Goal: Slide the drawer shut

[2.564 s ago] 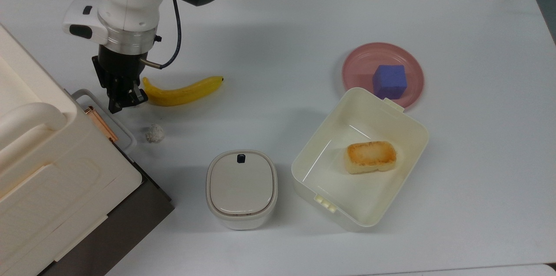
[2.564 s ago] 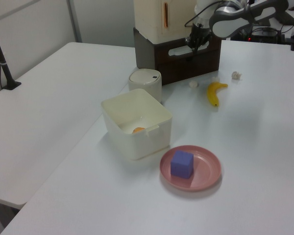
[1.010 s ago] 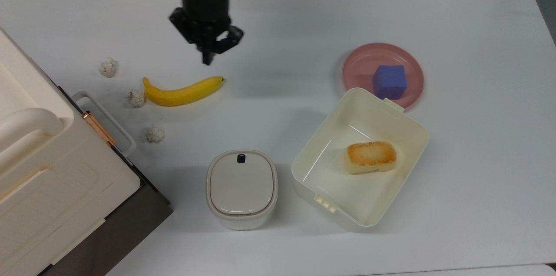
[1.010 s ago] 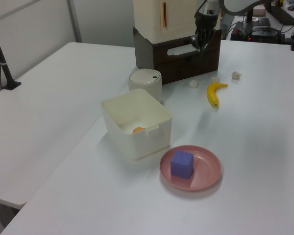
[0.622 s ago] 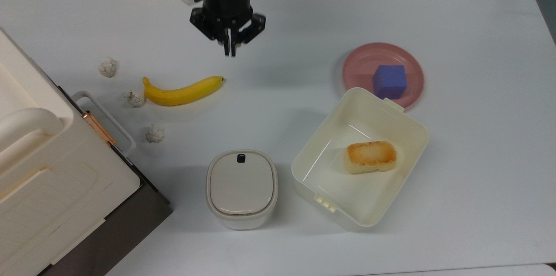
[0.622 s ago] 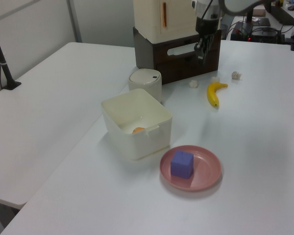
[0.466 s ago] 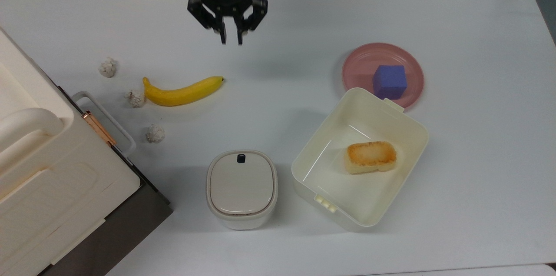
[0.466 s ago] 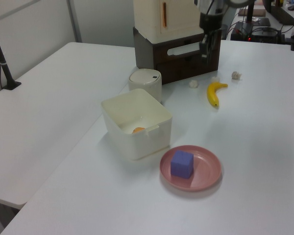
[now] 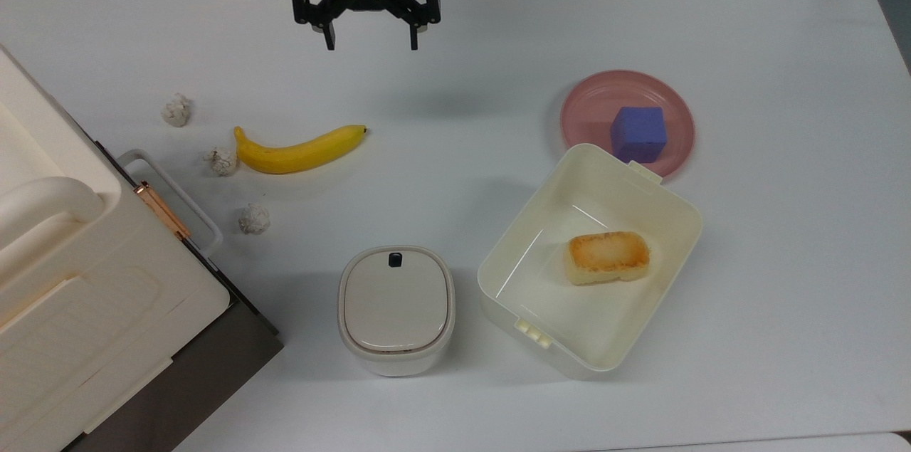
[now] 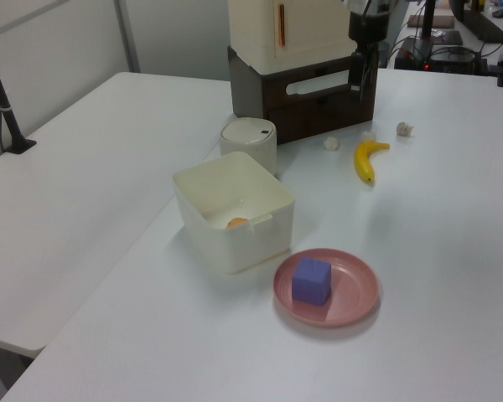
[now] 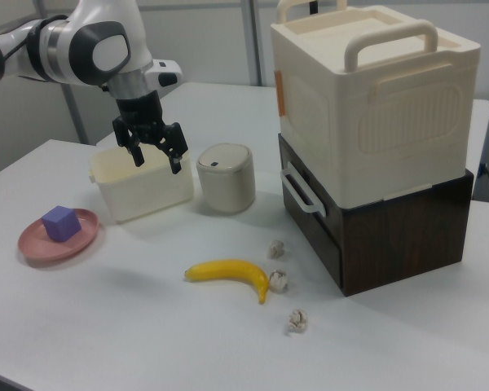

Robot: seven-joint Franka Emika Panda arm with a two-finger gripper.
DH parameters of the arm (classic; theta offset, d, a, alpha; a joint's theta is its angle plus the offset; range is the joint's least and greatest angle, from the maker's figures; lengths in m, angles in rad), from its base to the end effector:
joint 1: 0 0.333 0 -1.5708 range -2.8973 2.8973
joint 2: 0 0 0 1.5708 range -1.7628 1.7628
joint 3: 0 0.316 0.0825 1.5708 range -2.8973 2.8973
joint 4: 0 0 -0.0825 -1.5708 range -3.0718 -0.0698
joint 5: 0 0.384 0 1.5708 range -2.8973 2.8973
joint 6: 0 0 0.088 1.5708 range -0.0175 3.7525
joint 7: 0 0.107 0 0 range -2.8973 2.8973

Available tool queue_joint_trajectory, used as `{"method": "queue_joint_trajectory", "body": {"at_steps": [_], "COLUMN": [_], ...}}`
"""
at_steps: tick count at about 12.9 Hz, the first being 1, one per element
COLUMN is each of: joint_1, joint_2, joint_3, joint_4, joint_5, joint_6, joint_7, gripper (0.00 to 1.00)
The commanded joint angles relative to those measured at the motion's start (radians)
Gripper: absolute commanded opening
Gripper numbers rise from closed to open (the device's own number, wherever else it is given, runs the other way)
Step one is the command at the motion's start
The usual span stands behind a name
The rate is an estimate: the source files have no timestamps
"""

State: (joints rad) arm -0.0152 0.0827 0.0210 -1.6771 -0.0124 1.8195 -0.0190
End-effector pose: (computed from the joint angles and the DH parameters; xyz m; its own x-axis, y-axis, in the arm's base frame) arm 0.5952 0.0020 0.5484 0.9978 0.0277 0.0595 0.0270 -0.9996 0.0116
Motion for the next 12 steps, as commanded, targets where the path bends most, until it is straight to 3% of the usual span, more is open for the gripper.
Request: {"method": "queue_joint_trajectory", "body": {"at_steps": [1,12], "joint_1": [0.004,0.011], "joint_2": [-0.009,-0.006], "joint_3": [-0.023,-0.023], "joint_4": [0.013,0.048], "joint_5": [0.023,0.017], "joint_6": [-0.026,-0.088], "joint_7": [-0.029,0.028], "gripper": [1.0,1.0]}}
